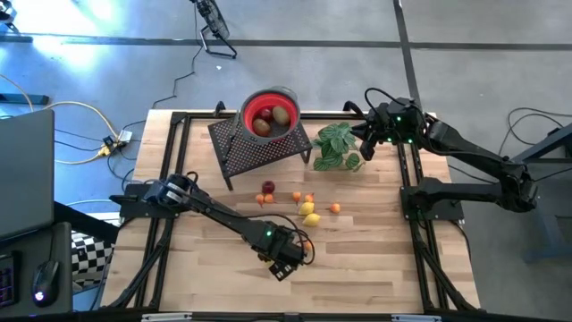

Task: Pick & Place Fruit
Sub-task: Put the bottom yellow lemon into the red basket on the shelf

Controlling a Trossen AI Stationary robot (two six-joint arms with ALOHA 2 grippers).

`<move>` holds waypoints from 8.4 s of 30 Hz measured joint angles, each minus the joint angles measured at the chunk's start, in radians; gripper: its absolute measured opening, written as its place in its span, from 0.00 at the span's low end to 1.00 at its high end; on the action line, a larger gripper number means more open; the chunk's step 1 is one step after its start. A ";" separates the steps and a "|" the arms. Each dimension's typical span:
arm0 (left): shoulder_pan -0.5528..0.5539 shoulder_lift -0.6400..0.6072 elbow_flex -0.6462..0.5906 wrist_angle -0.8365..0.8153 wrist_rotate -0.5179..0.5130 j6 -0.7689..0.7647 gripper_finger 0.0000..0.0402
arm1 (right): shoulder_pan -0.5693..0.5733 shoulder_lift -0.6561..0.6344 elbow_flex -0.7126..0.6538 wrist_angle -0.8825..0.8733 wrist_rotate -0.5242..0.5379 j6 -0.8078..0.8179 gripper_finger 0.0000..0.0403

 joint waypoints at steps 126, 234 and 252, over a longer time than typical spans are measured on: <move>0.094 -0.099 -0.097 0.086 -0.074 0.236 0.53 | 0.000 0.000 -0.001 -0.008 0.004 -0.008 0.12; 0.843 -0.358 0.014 0.149 -0.329 0.617 0.53 | 0.000 0.000 0.000 0.016 0.004 -0.005 0.12; 0.843 -0.360 0.014 0.074 -0.328 0.544 0.53 | 0.000 0.000 0.000 0.016 0.004 -0.004 0.12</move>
